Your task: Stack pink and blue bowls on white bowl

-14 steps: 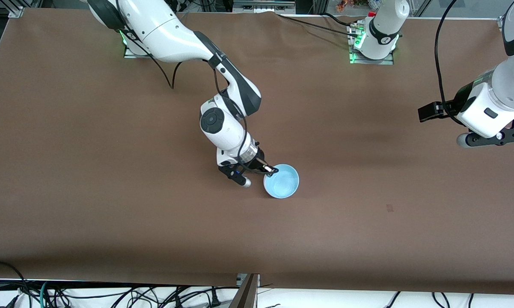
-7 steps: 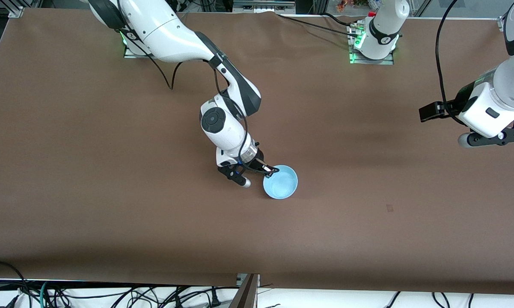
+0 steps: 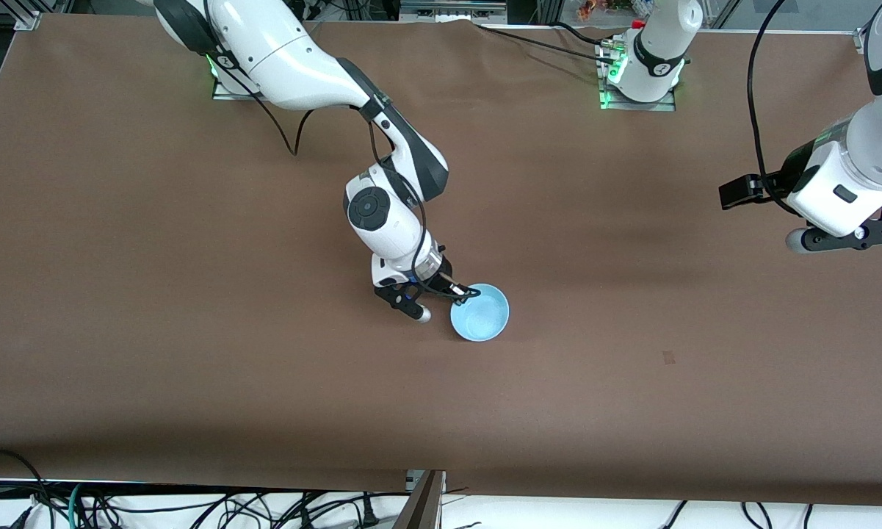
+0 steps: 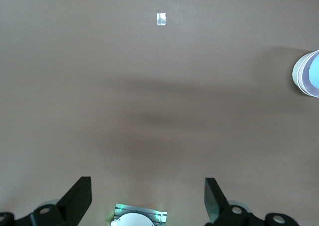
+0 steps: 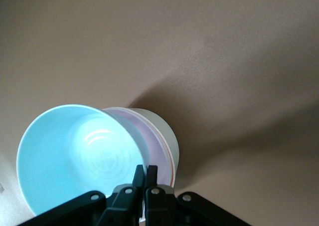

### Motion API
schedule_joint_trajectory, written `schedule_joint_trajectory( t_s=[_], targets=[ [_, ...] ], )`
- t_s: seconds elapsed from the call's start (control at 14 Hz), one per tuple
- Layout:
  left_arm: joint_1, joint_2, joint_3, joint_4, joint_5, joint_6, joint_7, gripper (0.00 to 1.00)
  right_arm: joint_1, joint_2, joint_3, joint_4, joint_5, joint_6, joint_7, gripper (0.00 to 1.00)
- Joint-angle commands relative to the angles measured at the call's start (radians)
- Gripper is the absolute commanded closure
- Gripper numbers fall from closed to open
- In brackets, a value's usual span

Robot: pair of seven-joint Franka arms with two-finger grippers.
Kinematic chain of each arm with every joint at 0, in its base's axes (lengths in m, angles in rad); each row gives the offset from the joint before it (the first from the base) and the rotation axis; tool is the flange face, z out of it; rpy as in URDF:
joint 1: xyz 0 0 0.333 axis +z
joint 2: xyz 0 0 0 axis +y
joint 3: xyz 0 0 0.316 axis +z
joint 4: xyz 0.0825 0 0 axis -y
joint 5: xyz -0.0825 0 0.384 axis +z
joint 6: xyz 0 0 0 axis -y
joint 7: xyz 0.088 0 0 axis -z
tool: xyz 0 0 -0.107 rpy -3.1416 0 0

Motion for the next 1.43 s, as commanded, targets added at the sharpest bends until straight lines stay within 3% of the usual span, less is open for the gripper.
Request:
schedule_joint_trajectory(
  t_s=[0.0,0.07,0.14,0.29,0.36,0.43,0.5,0.86,1.07,1.21,1.36],
  targets=[
    [0.002,-0.017,0.003,-0.007,-0.006,-0.008,0.028,0.0,0.011,0.015,-0.009,0.017,-0.015,0.005,0.014,1.0],
    [0.002,-0.017,0.003,-0.007,-0.007,-0.008,0.03,0.0,0.011,0.018,-0.009,0.017,-0.014,0.007,0.016,1.0],
    [0.003,-0.017,0.003,-0.007,-0.006,-0.008,0.03,0.0,0.01,0.018,-0.009,0.017,-0.012,0.007,0.016,0.93],
    [0.003,-0.017,0.003,-0.007,-0.007,-0.008,0.03,0.0,0.01,0.019,-0.009,0.018,-0.008,0.011,0.017,0.56],
    [0.003,-0.017,0.003,-0.007,-0.007,-0.008,0.03,0.0,0.01,0.019,-0.009,0.018,-0.005,0.017,0.017,0.2],
    [0.003,-0.017,0.003,-0.007,-0.007,-0.008,0.03,0.0,0.01,0.019,-0.009,0.02,-0.005,0.022,0.031,0.07],
    [0.002,-0.017,0.003,-0.007,-0.007,-0.006,0.028,0.0,0.01,0.015,-0.009,0.026,-0.005,0.02,0.077,0.02],
    [0.0,-0.017,0.003,-0.007,-0.007,-0.006,0.028,0.0,-0.001,-0.065,-0.023,0.038,-0.012,-0.019,0.109,0.01],
    [0.0,-0.017,0.003,-0.009,-0.007,-0.008,0.03,0.0,-0.022,-0.197,-0.101,0.029,0.0,-0.247,0.085,0.01],
    [0.0,-0.017,0.003,-0.007,-0.007,-0.006,0.03,0.0,-0.078,-0.315,-0.107,0.014,0.0,-0.434,0.066,0.01],
    [0.0,-0.017,0.003,-0.007,-0.012,-0.003,0.03,0.0,-0.108,-0.414,-0.158,0.005,0.0,-0.621,-0.071,0.01]
  ],
)
